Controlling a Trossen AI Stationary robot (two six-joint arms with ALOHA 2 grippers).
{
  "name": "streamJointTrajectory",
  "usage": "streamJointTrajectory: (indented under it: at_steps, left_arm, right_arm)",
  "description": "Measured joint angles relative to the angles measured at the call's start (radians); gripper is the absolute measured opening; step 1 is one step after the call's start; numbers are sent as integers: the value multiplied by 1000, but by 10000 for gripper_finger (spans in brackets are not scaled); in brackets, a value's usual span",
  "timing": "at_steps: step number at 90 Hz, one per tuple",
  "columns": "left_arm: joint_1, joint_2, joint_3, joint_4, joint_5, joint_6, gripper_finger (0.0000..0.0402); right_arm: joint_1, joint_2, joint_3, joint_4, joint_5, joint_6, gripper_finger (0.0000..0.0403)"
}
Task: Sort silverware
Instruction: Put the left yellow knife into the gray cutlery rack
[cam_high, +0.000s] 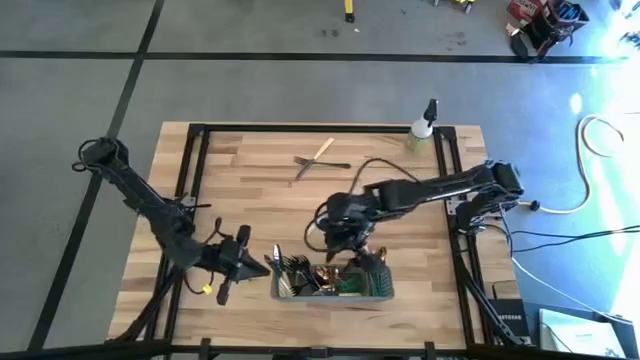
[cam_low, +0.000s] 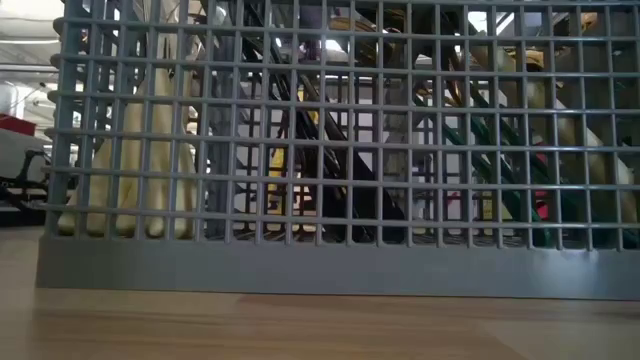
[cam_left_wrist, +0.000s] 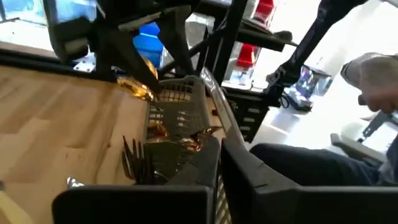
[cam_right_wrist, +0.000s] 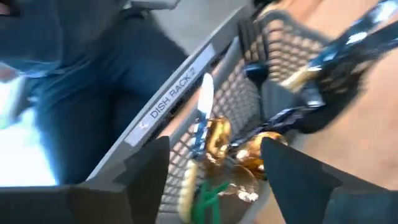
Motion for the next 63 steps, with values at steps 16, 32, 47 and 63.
streamJointTrajectory:
  at_steps: [16,32,47,63]
  left_arm:
    - [-32,2,0,-5,94,53,0]
    - [-95,2,0,6,139,123,0]
    - [-105,72,1,16,145,137,0]
    - [-99,270,27,77,145,253,0]
  right_arm:
    - [-36,100,80,-5,-129,-55,206]
    - [-74,180,119,-1,-267,-102,205]
    - [-75,235,120,32,-318,-158,205]
    - [-76,251,119,53,-341,-168,204]
